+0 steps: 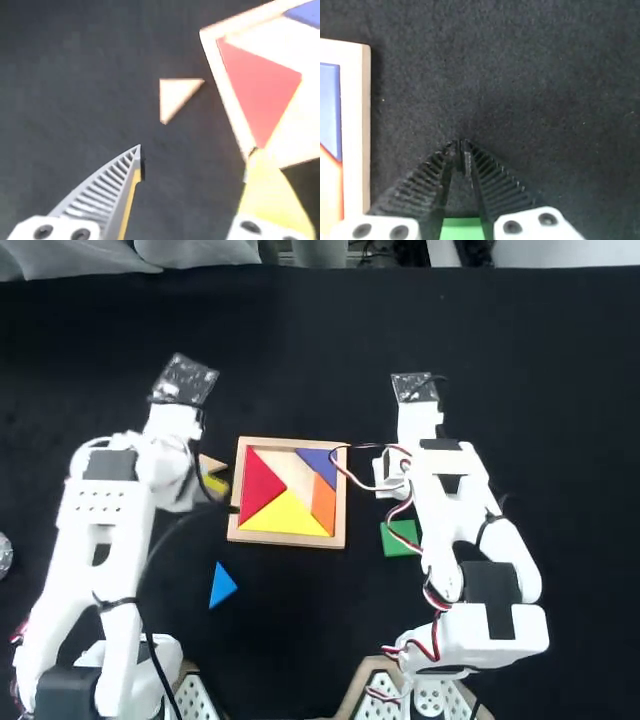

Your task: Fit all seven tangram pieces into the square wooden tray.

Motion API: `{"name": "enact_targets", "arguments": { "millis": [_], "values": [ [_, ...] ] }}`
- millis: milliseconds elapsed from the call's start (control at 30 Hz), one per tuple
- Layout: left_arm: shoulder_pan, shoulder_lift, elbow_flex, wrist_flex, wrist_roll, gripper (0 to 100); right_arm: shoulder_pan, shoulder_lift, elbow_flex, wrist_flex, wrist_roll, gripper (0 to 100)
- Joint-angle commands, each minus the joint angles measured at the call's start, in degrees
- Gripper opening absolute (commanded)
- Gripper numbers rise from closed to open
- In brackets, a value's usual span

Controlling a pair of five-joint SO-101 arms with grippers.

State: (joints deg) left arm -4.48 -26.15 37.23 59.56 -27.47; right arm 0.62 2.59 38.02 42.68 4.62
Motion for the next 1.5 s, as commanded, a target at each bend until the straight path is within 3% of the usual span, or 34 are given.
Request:
{"name": "enact_targets", "arguments": {
  "millis": [0,233,400,467,600,667,733,933,1200,1367,1467],
  "values": [
    [-2.5,1.8,-7.1,-5.1,-4.5,25,-0.5,-0.1,-3.0,0.1,0.2,1.1],
    [-4.4,19.7,-13.6,-10.2,3.5,19,-0.5,-0.1,-3.0,0.1,0.2,1.1],
    [-4.3,31.7,-19.3,-9.6,3.6,19,-0.5,-0.1,-3.0,0.1,0.5,1.1],
    [-4.2,32.9,-21.7,-2.8,3.4,19,-0.5,-0.1,-2.9,0.1,1.9,1.1],
    [-0.1,26.4,-25.3,23.1,-0.7,19,-0.7,-0.1,-2.9,0.0,2.2,1.1],
    [3.1,22.4,-22.8,29.4,-0.7,19,-0.8,-0.1,-3.0,0.0,2.2,1.1],
    [5.1,18.5,-17.1,28.6,1.0,19,-0.8,0.0,-3.1,0.0,2.2,1.1],
    [5.9,7.8,4.3,13.2,12.0,19,-0.8,0.0,-2.9,0.0,2.2,1.1],
    [12.1,-4.0,16.2,13.5,23.9,19,-0.8,0.0,-2.9,0.0,2.2,1.1],
    [13.4,-10.0,19.7,11.5,36.7,19,-0.8,0.0,-2.9,0.0,2.2,1.1],
    [14.4,-11.1,22.8,7.1,37.0,20,-0.8,0.0,-2.9,0.0,2.2,1.1]
  ]
}}
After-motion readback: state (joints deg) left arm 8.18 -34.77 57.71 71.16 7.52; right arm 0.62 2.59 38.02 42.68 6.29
